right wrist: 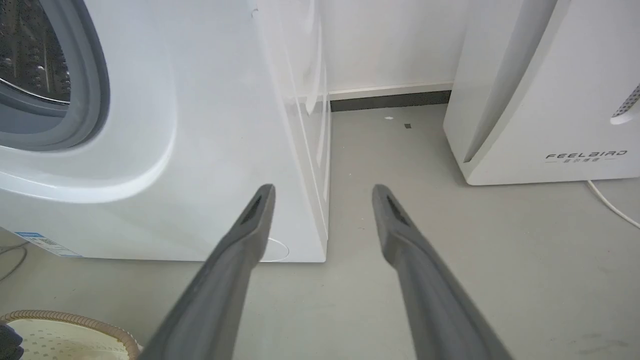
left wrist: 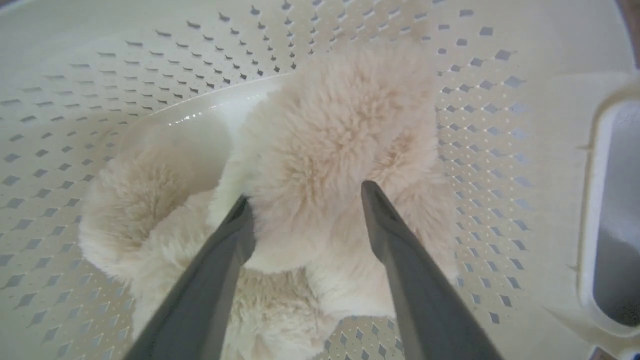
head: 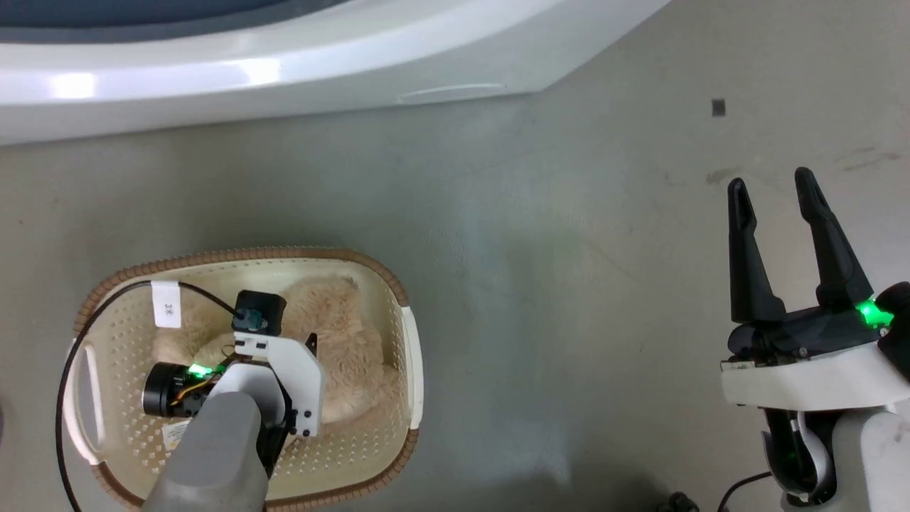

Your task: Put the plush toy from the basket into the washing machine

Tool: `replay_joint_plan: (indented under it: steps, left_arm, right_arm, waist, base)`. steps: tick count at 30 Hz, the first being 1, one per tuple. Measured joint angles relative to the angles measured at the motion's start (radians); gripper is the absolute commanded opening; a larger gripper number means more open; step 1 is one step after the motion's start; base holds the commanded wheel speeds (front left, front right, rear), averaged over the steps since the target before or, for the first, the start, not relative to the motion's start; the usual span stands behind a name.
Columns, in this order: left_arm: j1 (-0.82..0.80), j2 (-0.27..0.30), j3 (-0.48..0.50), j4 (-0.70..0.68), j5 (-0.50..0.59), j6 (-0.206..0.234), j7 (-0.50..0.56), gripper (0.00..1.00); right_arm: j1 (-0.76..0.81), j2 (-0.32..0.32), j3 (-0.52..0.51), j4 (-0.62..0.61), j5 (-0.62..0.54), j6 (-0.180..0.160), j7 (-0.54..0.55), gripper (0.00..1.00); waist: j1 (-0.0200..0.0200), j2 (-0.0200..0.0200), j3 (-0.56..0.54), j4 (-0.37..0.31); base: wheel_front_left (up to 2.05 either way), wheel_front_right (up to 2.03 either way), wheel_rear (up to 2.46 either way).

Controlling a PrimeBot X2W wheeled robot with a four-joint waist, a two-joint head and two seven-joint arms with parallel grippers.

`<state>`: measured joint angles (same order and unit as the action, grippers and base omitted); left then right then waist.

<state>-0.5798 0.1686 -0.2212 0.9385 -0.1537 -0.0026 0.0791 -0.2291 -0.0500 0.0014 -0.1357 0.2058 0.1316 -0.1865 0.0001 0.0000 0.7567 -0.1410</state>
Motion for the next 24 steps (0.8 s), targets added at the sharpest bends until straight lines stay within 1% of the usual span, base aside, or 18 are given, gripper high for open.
replay_joint_plan:
  steps: [15, 16, 19, 24]
  left_arm:
    - [-0.119, 0.007, -0.045, 0.142, -0.044, 0.000, 0.006, 1.00]
    - [-0.124, 0.007, -0.049, 0.151, -0.048, -0.001, 0.009, 0.00]
    - [-0.139, 0.009, -0.063, 0.183, -0.054, -0.016, 0.010, 0.00]
    - [-0.154, 0.011, -0.083, 0.237, -0.072, -0.022, 0.000, 0.00]
  right_arm:
    - [-0.029, 0.000, 0.009, -0.023, 0.029, 0.000, -0.029, 1.00]
    - [-0.031, 0.000, 0.010, -0.024, 0.033, 0.000, -0.031, 1.00]
    - [-0.043, 0.000, 0.009, -0.028, 0.046, 0.000, -0.040, 1.00]
    - [-0.047, 0.000, 0.005, -0.026, 0.060, 0.000, -0.047, 1.00]
  waist:
    - [0.0000, 0.0000, 0.110, -0.007]
    - [0.0000, 0.0000, 0.114, -0.008]
    - [0.0000, 0.0000, 0.121, -0.010]
    - [0.0000, 0.0000, 0.117, -0.011]
  base:
    - [0.00, 0.00, 0.00]
    - [0.00, 0.00, 0.00]
    - [0.00, 0.00, 0.00]
    - [0.00, 0.00, 0.00]
